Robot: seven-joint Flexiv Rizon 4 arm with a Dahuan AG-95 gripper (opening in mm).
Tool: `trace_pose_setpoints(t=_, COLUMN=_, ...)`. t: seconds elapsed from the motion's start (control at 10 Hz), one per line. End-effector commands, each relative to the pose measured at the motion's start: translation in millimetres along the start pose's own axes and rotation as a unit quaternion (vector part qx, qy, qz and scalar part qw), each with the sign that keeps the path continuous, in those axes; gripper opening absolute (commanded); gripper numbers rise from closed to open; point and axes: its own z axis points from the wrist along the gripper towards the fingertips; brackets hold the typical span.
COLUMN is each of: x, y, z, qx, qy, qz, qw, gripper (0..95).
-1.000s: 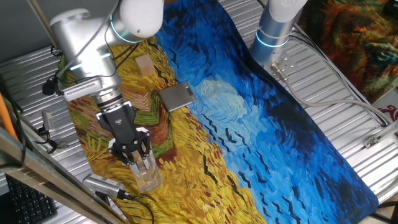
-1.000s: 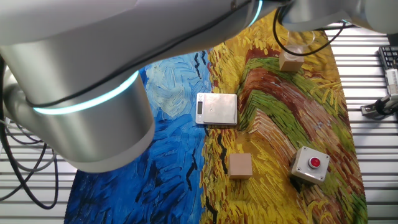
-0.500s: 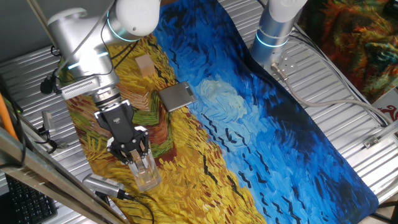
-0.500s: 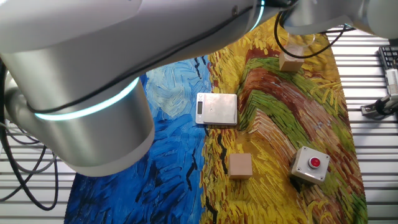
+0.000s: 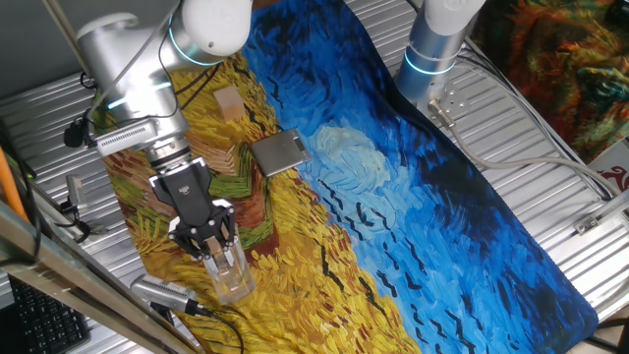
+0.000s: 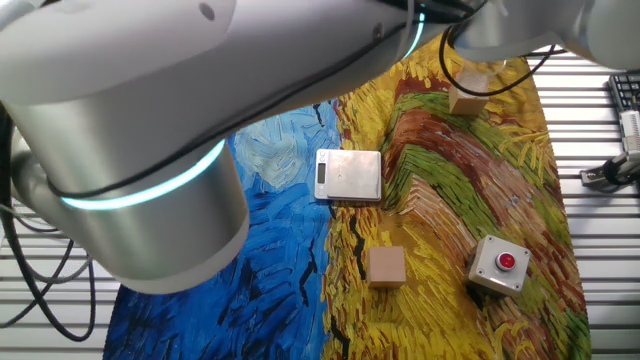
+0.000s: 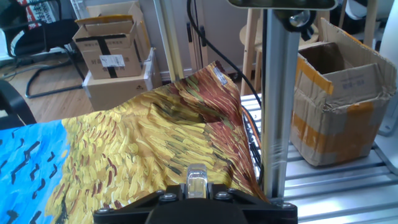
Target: Pour the water from one cup into another empty cup
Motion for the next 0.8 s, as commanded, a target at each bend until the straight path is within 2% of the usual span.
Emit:
trace_pose_setpoints(t=0.1, x=-0.8, y=0.0, z=0.0, qx=0.001, qy=-0.003, qz=0.002, qw=1.0000, gripper=0.0)
trace_pose_setpoints(t=0.6, x=-2.3, y=-0.1, z=-0.5, qx=0.002, qy=-0.007, qz=0.004, qw=1.0000, gripper=0.0)
trace_pose_setpoints(t=0.8, x=-2.9, y=0.1, z=-1.4, qx=0.003, qy=-0.004, qz=0.004, qw=1.0000, gripper=0.0)
